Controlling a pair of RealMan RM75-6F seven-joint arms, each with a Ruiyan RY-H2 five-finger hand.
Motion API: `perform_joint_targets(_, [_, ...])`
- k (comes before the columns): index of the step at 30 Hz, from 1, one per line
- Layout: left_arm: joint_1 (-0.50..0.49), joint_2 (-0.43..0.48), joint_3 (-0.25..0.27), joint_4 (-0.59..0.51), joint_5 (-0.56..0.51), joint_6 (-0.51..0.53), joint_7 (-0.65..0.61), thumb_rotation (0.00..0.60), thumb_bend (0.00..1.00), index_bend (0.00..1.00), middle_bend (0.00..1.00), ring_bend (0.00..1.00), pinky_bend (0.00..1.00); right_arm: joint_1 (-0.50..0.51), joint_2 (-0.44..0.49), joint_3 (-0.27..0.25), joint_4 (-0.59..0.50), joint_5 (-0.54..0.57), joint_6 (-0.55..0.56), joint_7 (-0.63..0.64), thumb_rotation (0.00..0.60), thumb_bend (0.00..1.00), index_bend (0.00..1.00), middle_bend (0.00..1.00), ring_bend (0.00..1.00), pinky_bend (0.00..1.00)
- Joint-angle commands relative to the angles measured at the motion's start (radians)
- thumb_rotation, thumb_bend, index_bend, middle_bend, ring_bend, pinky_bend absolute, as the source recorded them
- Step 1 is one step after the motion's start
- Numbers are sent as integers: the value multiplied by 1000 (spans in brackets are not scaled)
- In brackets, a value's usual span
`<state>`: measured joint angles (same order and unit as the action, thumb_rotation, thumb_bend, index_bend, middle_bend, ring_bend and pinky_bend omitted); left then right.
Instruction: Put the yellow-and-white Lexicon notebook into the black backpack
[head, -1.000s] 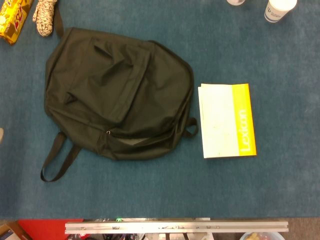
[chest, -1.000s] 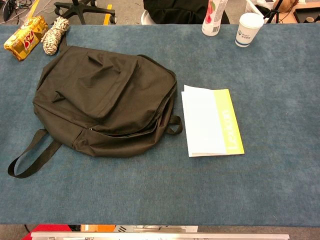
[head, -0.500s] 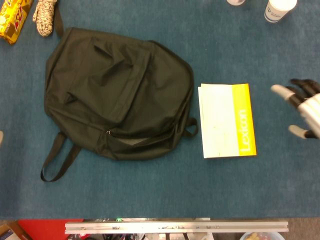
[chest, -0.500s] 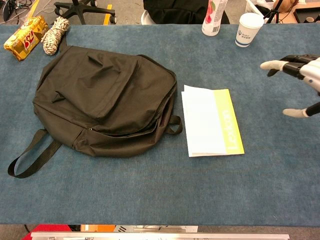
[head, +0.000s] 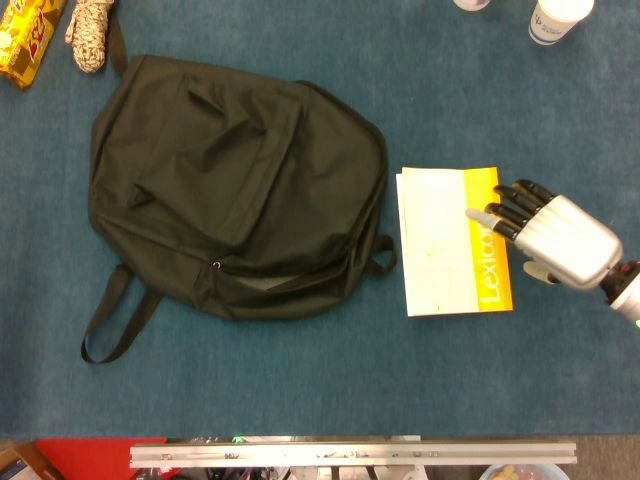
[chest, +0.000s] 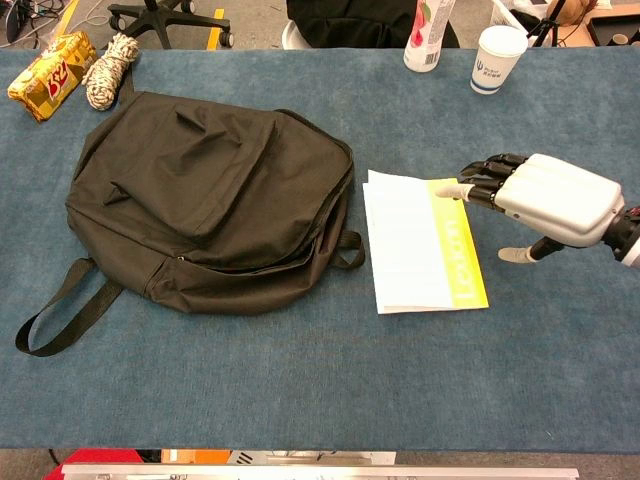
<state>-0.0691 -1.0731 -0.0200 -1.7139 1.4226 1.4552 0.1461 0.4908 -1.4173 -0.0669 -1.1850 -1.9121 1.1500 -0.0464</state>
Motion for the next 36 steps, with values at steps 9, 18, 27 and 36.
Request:
perform_joint_targets(9, [-1,-5,2,15,4,-10,-18,600,247,0,74,89,54,43,-103,-41,135,-7,6,36,600,138,134,269,143,197])
perform_joint_targets(18, [-1,-7,3,23,1,-18,-28,600,247,0,74,89,54,54,-148,-59,215,5,28,61,600,139,132,269,143,197])
perform_joint_targets(27, [1,-7,8,27,-1,-25,-28,600,247,0,74,89,54,61,-164,-76,256,23,35,89,600,139,132,269,143,198])
perform_joint_targets(36, [-1,-10,7,27,0,-28,-27,600,246,0,74,90,54,69,-179,-84,281,39,38,100,600,139,132,269,143,198])
